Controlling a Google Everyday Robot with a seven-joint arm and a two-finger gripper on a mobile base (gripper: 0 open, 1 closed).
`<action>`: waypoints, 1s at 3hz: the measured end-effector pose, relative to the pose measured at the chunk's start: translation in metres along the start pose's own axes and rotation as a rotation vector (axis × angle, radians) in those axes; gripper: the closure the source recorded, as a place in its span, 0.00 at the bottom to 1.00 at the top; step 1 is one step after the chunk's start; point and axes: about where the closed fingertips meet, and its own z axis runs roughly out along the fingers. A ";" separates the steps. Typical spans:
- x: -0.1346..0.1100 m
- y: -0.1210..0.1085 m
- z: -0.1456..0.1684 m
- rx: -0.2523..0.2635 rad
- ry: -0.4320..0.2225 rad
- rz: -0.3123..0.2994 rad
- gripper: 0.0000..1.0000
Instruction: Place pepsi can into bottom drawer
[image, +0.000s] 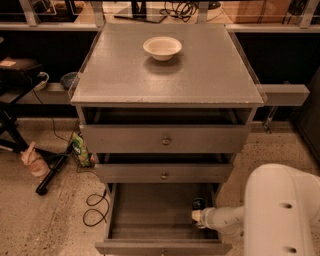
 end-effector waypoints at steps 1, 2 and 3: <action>-0.005 0.000 0.016 0.007 0.020 -0.004 1.00; -0.003 0.000 0.032 0.010 0.048 -0.002 1.00; 0.009 -0.004 0.047 0.028 0.086 0.013 1.00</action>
Offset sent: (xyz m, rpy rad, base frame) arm 0.0266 0.0088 -0.0418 -0.0157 0.0804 0.0107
